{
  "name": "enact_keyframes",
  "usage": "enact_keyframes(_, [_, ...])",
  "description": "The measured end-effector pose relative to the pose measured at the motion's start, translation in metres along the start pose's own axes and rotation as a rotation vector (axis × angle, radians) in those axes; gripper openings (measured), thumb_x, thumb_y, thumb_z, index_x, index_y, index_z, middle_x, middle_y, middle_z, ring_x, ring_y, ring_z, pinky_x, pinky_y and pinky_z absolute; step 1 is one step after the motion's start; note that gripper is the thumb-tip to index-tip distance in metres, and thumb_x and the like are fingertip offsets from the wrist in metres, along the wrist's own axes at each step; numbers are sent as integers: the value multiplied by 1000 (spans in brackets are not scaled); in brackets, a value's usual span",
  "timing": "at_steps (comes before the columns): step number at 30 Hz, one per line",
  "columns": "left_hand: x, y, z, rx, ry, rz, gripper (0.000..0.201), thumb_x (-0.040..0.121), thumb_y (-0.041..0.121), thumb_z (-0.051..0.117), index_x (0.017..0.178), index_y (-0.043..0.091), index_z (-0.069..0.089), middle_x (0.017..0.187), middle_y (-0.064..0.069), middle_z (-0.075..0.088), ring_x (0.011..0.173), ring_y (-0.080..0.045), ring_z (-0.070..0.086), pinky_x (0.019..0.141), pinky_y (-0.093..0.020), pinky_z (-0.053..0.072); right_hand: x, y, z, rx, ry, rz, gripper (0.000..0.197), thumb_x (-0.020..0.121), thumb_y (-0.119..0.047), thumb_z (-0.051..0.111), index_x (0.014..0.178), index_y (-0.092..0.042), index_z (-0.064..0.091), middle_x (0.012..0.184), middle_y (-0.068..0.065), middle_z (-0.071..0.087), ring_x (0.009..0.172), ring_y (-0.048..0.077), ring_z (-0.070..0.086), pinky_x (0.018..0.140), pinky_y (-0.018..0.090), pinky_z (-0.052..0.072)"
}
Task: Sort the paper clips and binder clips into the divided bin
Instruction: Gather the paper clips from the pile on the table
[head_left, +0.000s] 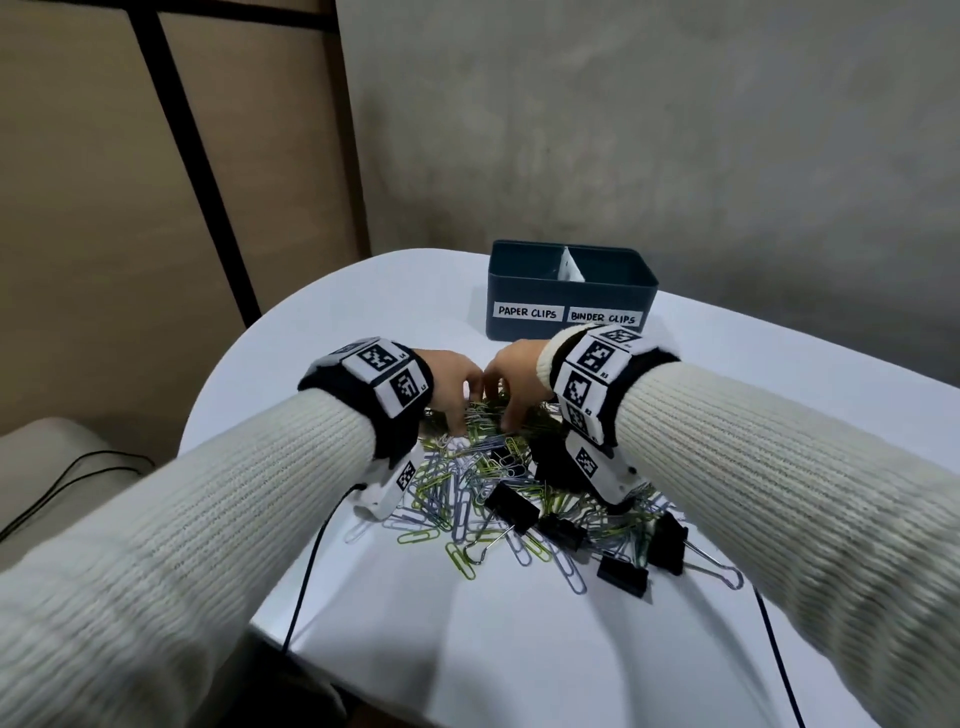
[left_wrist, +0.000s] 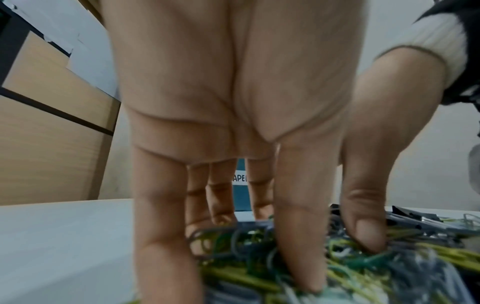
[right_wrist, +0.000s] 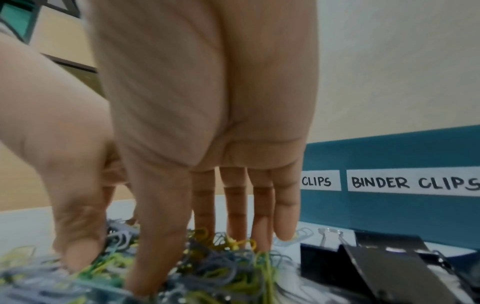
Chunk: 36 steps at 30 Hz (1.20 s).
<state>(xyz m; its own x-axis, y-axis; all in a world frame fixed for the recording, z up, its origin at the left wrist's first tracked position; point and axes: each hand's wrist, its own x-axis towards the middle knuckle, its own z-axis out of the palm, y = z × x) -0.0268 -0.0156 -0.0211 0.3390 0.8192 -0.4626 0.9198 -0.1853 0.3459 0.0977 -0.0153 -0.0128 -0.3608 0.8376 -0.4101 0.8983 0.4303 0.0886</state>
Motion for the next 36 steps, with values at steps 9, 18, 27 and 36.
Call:
enact_keyframes(9, [6,-8,-5,-153,122,50,26,84,-1,67,109,-6,66,76,-9,63,57,-15,61,54,-23,57,-8,16,2,76,177,-13,30,85,-27,67,111,-12,69,109,4,70,98,18,62,80,25,44])
enact_keyframes(18, [-1,1,-56,-449,255,185,9,84,-8,62,87,0,66,55,-5,61,39,-5,58,54,-18,58,-34,76,-28,871,326,85,12,88,-17,63,84,-6,66,66,3,58,54,11,49,52,21,43])
enact_keyframes(27, [49,59,-109,-752,611,175,10,83,-4,66,78,4,63,69,-9,60,37,-8,59,52,-26,59,1,109,-92,1474,699,343,27,88,-7,63,65,-7,48,66,7,53,53,18,51,47,28,53])
enact_keyframes(36, [98,71,-107,-439,592,124,22,82,11,70,102,1,69,106,-15,69,97,-28,67,90,-36,56,69,133,-71,1146,610,374,21,89,-16,58,104,-2,61,91,9,59,71,20,60,58,25,56])
